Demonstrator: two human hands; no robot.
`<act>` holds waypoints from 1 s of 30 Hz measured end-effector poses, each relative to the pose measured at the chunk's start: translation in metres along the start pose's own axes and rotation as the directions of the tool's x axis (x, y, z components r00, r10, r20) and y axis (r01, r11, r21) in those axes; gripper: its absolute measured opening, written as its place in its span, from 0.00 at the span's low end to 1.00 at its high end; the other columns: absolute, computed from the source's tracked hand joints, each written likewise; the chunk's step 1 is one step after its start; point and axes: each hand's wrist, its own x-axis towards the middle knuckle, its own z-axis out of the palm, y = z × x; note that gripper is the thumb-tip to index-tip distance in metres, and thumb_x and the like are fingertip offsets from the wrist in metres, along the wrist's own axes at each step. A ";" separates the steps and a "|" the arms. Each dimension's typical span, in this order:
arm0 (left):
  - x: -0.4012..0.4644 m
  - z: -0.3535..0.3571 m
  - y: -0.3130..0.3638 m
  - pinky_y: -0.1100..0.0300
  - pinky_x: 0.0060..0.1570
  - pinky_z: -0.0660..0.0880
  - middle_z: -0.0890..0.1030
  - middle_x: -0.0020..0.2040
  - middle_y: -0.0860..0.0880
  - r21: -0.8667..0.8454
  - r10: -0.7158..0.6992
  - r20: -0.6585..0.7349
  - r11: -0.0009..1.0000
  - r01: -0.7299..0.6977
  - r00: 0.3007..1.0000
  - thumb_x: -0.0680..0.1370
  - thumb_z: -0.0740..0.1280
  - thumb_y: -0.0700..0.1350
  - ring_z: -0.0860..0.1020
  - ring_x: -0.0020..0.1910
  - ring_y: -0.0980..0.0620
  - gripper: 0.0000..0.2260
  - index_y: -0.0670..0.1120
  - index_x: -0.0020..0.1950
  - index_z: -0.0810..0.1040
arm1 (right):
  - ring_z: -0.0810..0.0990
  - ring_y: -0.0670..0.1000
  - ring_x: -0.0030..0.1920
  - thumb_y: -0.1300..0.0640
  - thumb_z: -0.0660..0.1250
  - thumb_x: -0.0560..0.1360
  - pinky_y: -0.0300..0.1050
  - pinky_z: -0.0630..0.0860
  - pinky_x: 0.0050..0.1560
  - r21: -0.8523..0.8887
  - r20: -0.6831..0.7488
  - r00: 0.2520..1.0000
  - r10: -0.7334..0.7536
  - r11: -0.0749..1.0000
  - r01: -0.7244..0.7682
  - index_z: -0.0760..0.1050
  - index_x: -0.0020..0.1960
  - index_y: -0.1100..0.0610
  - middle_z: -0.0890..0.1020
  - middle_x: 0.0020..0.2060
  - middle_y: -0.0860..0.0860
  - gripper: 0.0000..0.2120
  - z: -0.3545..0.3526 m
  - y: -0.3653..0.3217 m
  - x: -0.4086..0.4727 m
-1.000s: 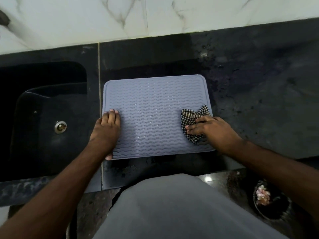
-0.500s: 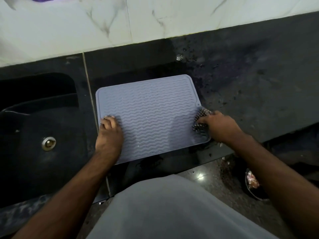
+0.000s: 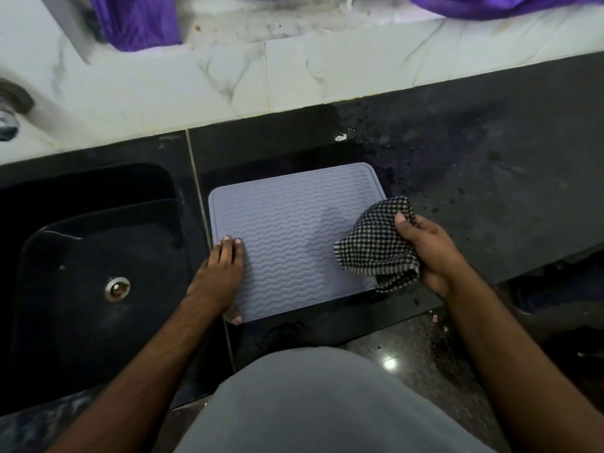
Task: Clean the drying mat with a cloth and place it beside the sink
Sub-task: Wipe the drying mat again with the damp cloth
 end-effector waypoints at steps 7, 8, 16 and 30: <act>0.008 0.004 0.001 0.43 0.78 0.59 0.42 0.81 0.34 0.000 -0.030 -0.051 1.000 0.030 0.998 0.81 0.67 0.42 0.46 0.81 0.35 0.43 0.37 0.81 0.36 | 0.82 0.56 0.55 0.63 0.66 0.80 0.47 0.78 0.56 -0.646 -0.077 0.841 -0.536 0.669 0.368 0.77 0.60 0.61 0.83 0.51 0.52 0.09 -0.011 0.008 0.025; 0.008 0.005 0.001 0.43 0.78 0.59 0.41 0.81 0.33 0.007 -0.029 -0.030 1.000 0.029 0.999 0.78 0.72 0.44 0.46 0.82 0.35 0.49 0.37 0.81 0.35 | 0.82 0.56 0.54 0.62 0.65 0.80 0.41 0.75 0.53 -0.732 -0.056 0.790 -0.610 0.564 0.384 0.77 0.59 0.59 0.82 0.50 0.50 0.08 -0.011 0.009 0.027; 0.010 0.003 0.007 0.41 0.76 0.62 0.43 0.81 0.33 0.021 -0.048 -0.050 0.999 0.049 0.998 0.81 0.65 0.39 0.47 0.82 0.35 0.41 0.36 0.81 0.37 | 0.70 0.54 0.71 0.62 0.62 0.78 0.58 0.66 0.69 -0.882 -0.058 0.510 -0.858 0.284 0.376 0.69 0.70 0.43 0.76 0.66 0.49 0.24 0.011 0.021 0.024; 0.009 -0.001 0.008 0.40 0.77 0.60 0.40 0.81 0.32 0.028 -0.040 0.003 0.999 0.040 0.999 0.75 0.75 0.40 0.44 0.81 0.33 0.52 0.36 0.80 0.35 | 0.79 0.63 0.46 0.63 0.64 0.76 0.58 0.75 0.48 -0.944 0.286 0.840 -0.461 0.016 0.330 0.73 0.59 0.62 0.82 0.46 0.62 0.12 0.037 0.088 0.012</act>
